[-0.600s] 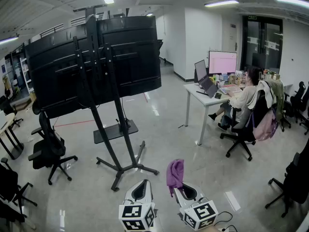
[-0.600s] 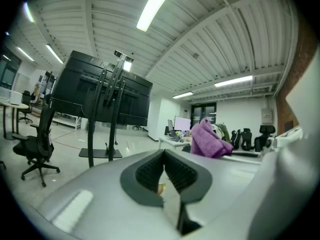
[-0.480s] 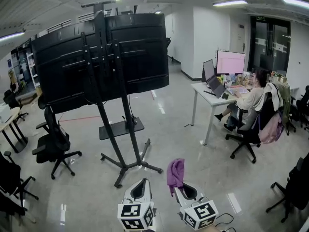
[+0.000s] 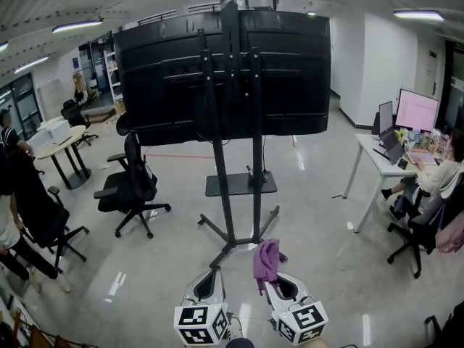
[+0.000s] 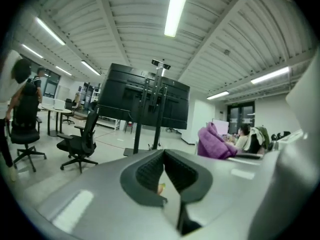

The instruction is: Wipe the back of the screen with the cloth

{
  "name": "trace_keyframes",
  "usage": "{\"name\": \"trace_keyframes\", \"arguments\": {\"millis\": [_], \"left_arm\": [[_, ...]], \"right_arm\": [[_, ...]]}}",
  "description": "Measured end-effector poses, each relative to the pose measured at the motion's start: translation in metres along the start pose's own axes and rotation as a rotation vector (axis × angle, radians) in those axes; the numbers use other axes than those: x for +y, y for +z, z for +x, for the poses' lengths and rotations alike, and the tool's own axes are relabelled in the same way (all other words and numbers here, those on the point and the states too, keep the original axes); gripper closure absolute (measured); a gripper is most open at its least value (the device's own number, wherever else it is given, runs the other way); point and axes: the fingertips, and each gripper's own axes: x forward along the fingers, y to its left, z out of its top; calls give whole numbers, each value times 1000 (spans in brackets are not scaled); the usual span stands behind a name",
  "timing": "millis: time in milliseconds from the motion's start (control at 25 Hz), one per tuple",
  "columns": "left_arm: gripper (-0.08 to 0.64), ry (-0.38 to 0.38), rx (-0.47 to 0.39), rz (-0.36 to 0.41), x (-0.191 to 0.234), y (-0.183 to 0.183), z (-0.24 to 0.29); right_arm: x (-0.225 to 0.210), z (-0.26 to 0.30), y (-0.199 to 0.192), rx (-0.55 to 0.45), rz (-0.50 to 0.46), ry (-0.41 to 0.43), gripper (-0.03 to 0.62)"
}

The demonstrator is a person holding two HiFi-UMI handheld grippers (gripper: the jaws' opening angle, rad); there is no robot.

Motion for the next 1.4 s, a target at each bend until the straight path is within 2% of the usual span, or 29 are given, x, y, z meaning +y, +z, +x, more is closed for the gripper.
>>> {"name": "trace_keyframes", "arguments": {"millis": [200,400,600,800,920,1120,1240,1400], "left_arm": [[552,92,-17,-25,53,11,18],[552,137,-30,-36,108,30,70],[552,170,-21,-28,180,61,145],[552,189,-27,9,246,102,216],[552,199,-35,21,281,127,247],[552,210,-72,-1,323,159,284],[552,216,-89,-11,344,173,301],[552,244,-99,-9,381,184,323]], "right_arm": [[15,57,1,12,-18,92,545],[6,134,8,16,-74,130,545],[-6,244,28,7,-78,157,545],[-9,359,72,-47,-113,209,545],[3,423,108,-79,-169,270,545],[19,515,195,-187,-350,355,545],[29,566,261,-293,-489,359,545],[51,632,348,-421,-675,314,545]]}}
